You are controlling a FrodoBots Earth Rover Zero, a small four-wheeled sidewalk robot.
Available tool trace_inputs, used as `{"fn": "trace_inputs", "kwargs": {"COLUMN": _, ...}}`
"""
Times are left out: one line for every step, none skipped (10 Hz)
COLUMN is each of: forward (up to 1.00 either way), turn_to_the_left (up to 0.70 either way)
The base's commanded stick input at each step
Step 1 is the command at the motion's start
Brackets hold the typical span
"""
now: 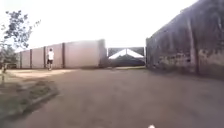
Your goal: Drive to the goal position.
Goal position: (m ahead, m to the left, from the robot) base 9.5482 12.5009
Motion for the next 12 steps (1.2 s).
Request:
{"fn": "trace_inputs", "kwargs": {"forward": 1.0, "turn_to_the_left": 0.0}}
{"fn": "trace_inputs", "kwargs": {"forward": 1.0, "turn_to_the_left": 0.0}}
{"fn": "trace_inputs", "kwargs": {"forward": 1.0, "turn_to_the_left": 0.0}}
{"fn": "trace_inputs", "kwargs": {"forward": 1.0, "turn_to_the_left": 0.0}}
{"fn": "trace_inputs", "kwargs": {"forward": 1.0, "turn_to_the_left": 0.0}}
{"fn": "trace_inputs", "kwargs": {"forward": 1.0, "turn_to_the_left": 0.0}}
{"fn": "trace_inputs", "kwargs": {"forward": 1.0, "turn_to_the_left": 0.27}}
{"fn": "trace_inputs", "kwargs": {"forward": 1.0, "turn_to_the_left": 0.27}}
{"fn": "trace_inputs", "kwargs": {"forward": 1.0, "turn_to_the_left": 0.27}}
{"fn": "trace_inputs", "kwargs": {"forward": 1.0, "turn_to_the_left": 0.0}}
{"fn": "trace_inputs", "kwargs": {"forward": 1.0, "turn_to_the_left": 0.0}}
{"fn": "trace_inputs", "kwargs": {"forward": 1.0, "turn_to_the_left": 0.0}}
